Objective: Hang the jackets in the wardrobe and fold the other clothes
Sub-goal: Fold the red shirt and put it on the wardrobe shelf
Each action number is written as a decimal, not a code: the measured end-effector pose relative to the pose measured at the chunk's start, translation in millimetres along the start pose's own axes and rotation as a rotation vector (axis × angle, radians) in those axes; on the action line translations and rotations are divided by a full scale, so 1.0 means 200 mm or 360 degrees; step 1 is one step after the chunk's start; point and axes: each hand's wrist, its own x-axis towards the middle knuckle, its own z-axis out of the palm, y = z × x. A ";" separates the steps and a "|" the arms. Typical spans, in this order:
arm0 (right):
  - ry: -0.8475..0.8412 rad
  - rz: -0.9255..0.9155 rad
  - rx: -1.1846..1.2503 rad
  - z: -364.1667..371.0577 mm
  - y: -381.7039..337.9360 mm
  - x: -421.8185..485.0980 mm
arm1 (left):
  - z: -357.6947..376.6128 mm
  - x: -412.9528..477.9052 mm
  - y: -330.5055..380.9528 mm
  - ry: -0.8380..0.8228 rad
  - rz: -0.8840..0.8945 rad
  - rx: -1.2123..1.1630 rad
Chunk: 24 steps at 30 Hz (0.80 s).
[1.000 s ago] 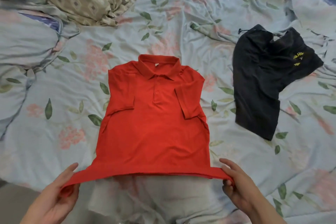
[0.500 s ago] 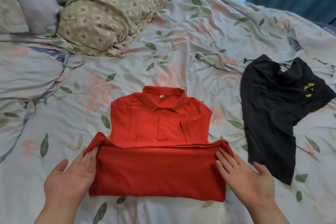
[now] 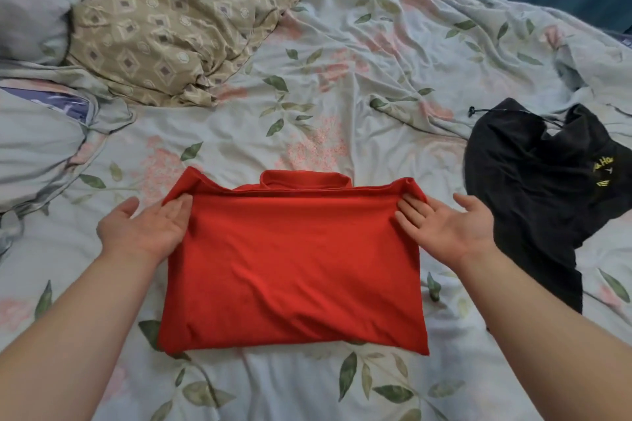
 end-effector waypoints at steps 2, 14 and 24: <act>0.0122 -0.0036 -0.0074 0.07 -0.03 0.05 | 0.02 0.08 0.03 0.0007 -0.0065 -0.0083; 0.0367 -0.0158 -0.0135 0.09 0.03 0.29 | 0.07 0.30 -0.03 0.0096 0.0053 0.0462; 0.0907 -0.0401 -0.1389 -0.49 0.59 -0.33 | -0.82 -0.22 -0.21 0.0514 0.0173 0.1270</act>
